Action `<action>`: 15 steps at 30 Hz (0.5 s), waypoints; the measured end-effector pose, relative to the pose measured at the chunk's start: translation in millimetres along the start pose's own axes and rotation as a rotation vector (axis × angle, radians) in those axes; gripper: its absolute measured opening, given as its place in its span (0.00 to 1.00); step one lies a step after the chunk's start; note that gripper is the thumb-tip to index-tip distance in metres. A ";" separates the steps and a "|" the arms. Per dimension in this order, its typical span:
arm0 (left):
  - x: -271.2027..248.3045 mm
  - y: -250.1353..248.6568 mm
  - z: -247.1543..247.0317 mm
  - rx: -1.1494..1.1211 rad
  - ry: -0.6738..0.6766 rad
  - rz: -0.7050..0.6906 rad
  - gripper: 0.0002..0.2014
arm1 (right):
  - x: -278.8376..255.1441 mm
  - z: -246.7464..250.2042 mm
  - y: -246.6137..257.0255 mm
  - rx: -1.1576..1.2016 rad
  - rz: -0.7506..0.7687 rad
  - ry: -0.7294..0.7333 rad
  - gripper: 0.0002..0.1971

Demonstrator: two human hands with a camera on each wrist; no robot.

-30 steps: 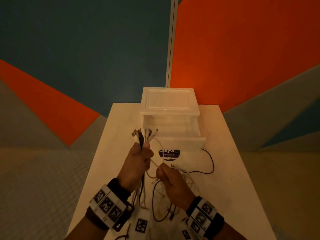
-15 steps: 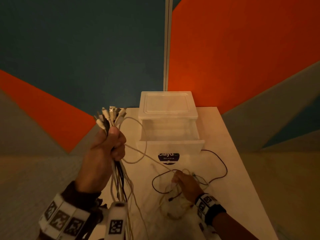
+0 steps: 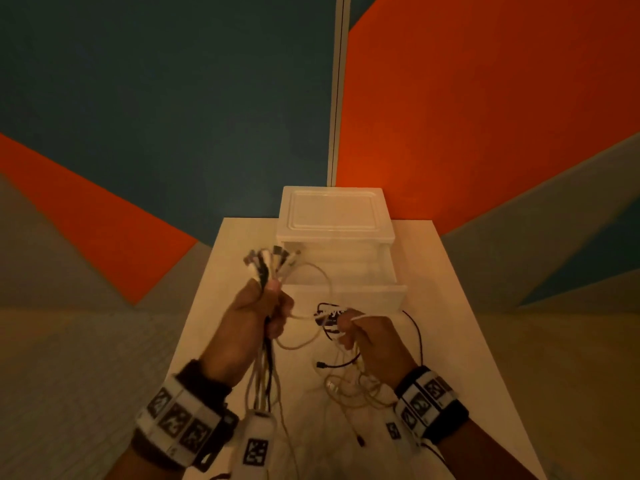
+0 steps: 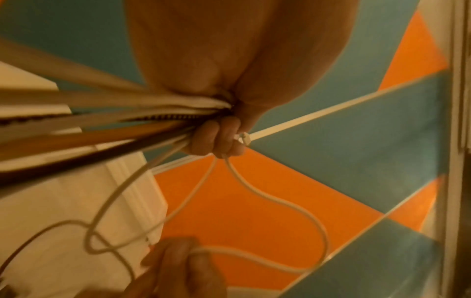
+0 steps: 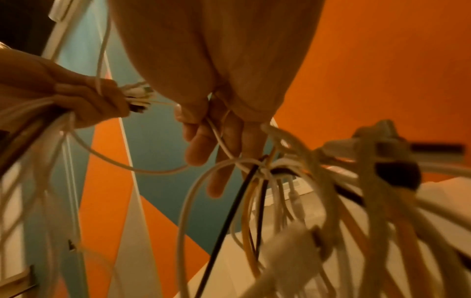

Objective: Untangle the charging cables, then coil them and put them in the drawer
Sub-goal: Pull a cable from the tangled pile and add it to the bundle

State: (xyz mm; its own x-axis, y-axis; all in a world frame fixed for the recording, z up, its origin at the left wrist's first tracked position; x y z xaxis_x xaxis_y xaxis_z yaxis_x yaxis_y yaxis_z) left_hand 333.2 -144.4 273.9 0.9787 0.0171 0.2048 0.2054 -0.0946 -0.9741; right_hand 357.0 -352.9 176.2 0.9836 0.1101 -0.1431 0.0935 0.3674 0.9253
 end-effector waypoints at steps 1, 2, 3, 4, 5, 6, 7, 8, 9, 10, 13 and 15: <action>-2.0 4.0 -10.5 0.010 0.027 0.004 0.11 | -1.3 -3.3 5.6 0.017 -0.014 0.028 0.13; -3.9 7.3 -20.4 0.000 0.051 0.003 0.12 | -2.9 -6.1 9.1 0.007 -0.021 0.064 0.11; -5.4 7.7 -29.6 -0.016 0.071 -0.003 0.13 | -4.4 -9.7 12.7 -0.031 -0.020 0.097 0.10; -5.7 9.4 -35.3 -0.018 0.083 -0.014 0.14 | -5.6 -13.4 15.0 -0.109 -0.023 0.122 0.13; -5.8 10.1 -39.4 -0.011 0.094 -0.023 0.16 | -6.0 -15.6 16.3 -0.183 -0.023 0.144 0.16; -5.8 10.8 -42.6 -0.007 0.107 -0.033 0.16 | -6.0 -17.9 18.5 -0.217 -0.017 0.147 0.18; -6.3 10.3 -46.2 -0.013 0.129 -0.048 0.16 | -5.2 -19.8 21.1 -0.219 -0.028 0.148 0.17; -6.4 10.5 -49.1 -0.018 0.157 -0.058 0.18 | -4.5 -20.7 24.1 -0.222 -0.026 0.138 0.15; -7.0 10.9 -50.7 -0.018 0.179 -0.060 0.21 | -3.4 -22.0 26.2 -0.226 -0.025 0.130 0.12; -7.2 12.0 -50.4 -0.027 0.176 -0.058 0.22 | -4.2 -23.2 29.1 -0.253 -0.004 0.124 0.11; -6.6 19.5 -51.2 -0.027 0.174 -0.043 0.22 | -9.4 -27.8 36.0 -0.266 0.067 0.158 0.11; -6.5 22.3 -54.4 -0.010 0.178 -0.059 0.22 | -11.4 -31.9 33.8 -0.265 0.074 0.169 0.10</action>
State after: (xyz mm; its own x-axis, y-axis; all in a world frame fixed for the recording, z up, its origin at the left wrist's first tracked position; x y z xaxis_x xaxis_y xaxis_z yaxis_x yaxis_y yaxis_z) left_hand 331.2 -200.7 256.1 0.9488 -0.1539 0.2758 0.2612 -0.1088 -0.9591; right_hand 344.1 -312.3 197.8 0.9447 0.2890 -0.1554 -0.0427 0.5779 0.8150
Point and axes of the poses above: each hand's wrist, its own x-axis towards the middle knuckle, its own z-axis out of the back of the hand, y = z × x, the point moved 5 cm from there along x, towards the middle knuckle, and after that the axes turned 15 degrees about -z, right-handed, at the moved point
